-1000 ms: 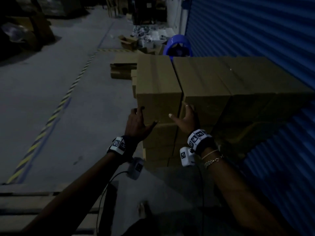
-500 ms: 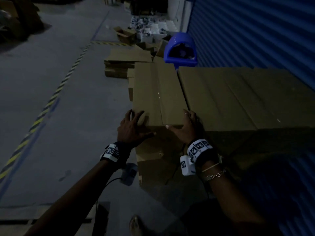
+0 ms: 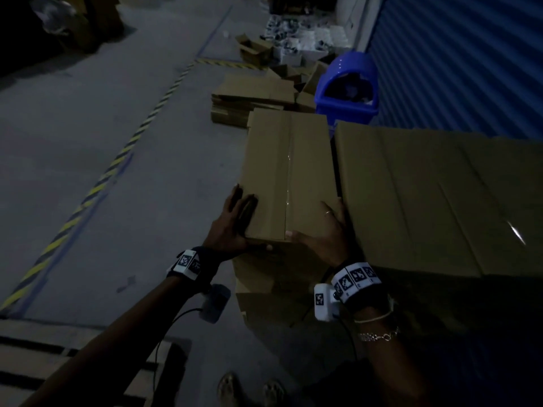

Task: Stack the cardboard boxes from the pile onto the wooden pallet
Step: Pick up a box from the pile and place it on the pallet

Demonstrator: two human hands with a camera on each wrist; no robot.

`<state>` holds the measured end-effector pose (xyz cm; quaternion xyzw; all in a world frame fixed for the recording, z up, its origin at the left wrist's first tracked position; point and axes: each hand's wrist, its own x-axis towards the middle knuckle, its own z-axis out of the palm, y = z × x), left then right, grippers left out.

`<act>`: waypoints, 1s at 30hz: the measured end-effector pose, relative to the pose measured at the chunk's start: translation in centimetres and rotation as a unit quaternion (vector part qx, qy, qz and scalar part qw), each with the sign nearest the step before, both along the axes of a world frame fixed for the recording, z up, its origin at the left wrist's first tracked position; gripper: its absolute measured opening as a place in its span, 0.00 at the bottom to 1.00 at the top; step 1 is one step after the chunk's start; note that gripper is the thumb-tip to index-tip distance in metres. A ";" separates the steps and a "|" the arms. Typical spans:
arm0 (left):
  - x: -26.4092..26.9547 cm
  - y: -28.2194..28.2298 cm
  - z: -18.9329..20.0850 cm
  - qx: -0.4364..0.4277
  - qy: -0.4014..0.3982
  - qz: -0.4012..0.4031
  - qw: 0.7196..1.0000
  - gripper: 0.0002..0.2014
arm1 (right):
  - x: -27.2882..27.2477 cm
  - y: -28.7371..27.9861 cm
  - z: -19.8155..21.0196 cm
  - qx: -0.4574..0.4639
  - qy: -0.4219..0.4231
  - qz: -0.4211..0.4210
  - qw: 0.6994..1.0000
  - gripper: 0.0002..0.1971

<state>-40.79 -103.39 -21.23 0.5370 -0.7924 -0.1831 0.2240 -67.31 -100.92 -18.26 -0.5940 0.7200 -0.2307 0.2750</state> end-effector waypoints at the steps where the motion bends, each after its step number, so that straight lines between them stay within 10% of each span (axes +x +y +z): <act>1: 0.1 0.1 0.2 0.005 0.003 0.002 1.000 0.62 | 0.0 -0.1 0.1 0.001 -0.003 0.000 1.000 0.60; 18: -0.2 1.2 1.6 0.008 -0.075 0.016 0.997 0.60 | -0.8 -0.1 -0.7 -0.090 -0.052 0.058 0.993 0.44; 30: -1.0 8.0 2.3 -0.096 -0.109 0.045 0.988 0.52 | -1.1 3.4 -2.4 -0.118 -0.096 0.091 0.984 0.57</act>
